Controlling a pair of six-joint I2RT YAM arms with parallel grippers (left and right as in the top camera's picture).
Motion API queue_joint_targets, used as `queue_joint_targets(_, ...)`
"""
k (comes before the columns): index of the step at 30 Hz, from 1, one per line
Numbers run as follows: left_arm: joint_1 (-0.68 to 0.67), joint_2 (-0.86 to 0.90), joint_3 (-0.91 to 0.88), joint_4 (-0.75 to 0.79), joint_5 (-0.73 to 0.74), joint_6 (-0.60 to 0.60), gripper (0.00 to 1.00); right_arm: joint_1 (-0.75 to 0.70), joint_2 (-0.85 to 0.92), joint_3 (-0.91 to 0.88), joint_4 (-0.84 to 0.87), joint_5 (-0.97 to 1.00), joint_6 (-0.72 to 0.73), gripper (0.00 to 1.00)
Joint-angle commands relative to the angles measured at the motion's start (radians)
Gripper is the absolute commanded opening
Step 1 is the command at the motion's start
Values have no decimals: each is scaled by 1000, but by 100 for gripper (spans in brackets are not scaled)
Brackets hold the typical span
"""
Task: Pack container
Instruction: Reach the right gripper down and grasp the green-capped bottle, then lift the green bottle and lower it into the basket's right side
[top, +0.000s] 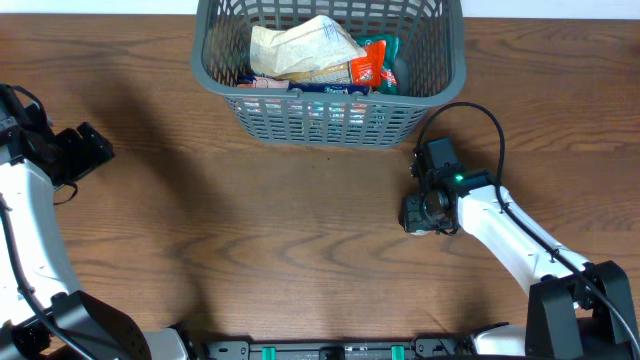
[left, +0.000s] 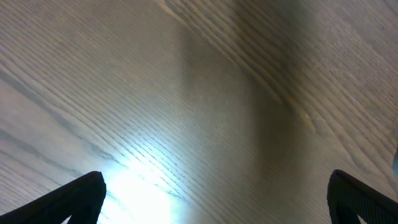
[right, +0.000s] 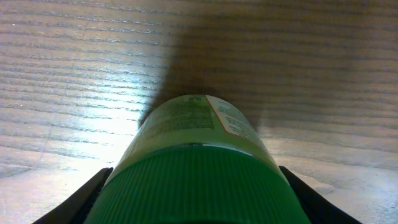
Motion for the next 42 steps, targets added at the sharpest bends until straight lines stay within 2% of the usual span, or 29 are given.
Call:
queue_joint_targets(1, -2, -11, -3, 2, 11, -1, 99, -7, 5, -5, -1, 1, 3, 5)
queue_joint_targets(2, -2, -11, -3, 2, 11, -1, 99, -7, 5, -5, -1, 2, 3, 2)
queue_joint_targets(10, -2, -11, -3, 4, 11, -1, 99, -7, -3, 50, -51, 1, 4, 1)
queue_joint_targets(18, -2, -11, -3, 4, 11, -1, 99, -13, -71, 246, -182, 18, 5, 1)
queue_joint_targets(28, -2, -13, -3, 7, 11, -1, 99, -50, -195, 464, -342, 141, 121, 1)
queue_joint_targets(42, -2, -14, -3, 8, 11, -1, 99, -153, -358, 485, -316, 190, 111, 1)
